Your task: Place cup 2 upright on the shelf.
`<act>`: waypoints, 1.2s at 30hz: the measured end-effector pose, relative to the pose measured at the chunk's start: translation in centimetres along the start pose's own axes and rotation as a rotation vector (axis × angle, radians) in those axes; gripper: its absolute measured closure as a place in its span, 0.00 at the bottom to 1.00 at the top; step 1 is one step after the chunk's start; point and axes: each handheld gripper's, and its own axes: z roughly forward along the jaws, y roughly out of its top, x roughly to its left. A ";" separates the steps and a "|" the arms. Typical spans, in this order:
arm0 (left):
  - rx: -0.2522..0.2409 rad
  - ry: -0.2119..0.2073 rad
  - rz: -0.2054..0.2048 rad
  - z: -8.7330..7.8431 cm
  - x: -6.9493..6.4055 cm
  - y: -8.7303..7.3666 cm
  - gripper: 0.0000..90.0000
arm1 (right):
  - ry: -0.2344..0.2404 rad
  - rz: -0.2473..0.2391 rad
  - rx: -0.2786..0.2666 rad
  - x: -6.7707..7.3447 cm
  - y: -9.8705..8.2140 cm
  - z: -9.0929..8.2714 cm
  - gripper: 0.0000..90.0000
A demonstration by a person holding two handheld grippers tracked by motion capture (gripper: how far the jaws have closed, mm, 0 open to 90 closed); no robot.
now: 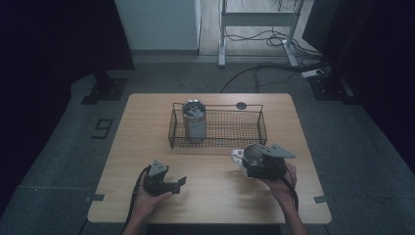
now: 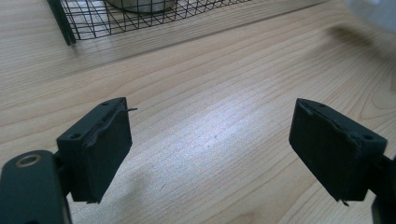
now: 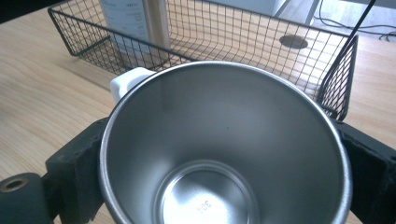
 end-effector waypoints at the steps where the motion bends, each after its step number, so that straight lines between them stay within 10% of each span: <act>1: 0.001 0.000 0.002 0.0 0.0 0.0 0.15 | 0.000 0.001 -0.005 -0.1 0.1 -0.1 0.07; 36: 0.004 -0.004 -0.040 -0.3 0.4 -0.1 0.16 | -0.019 -0.013 -0.048 0.6 5.4 -1.2 0.07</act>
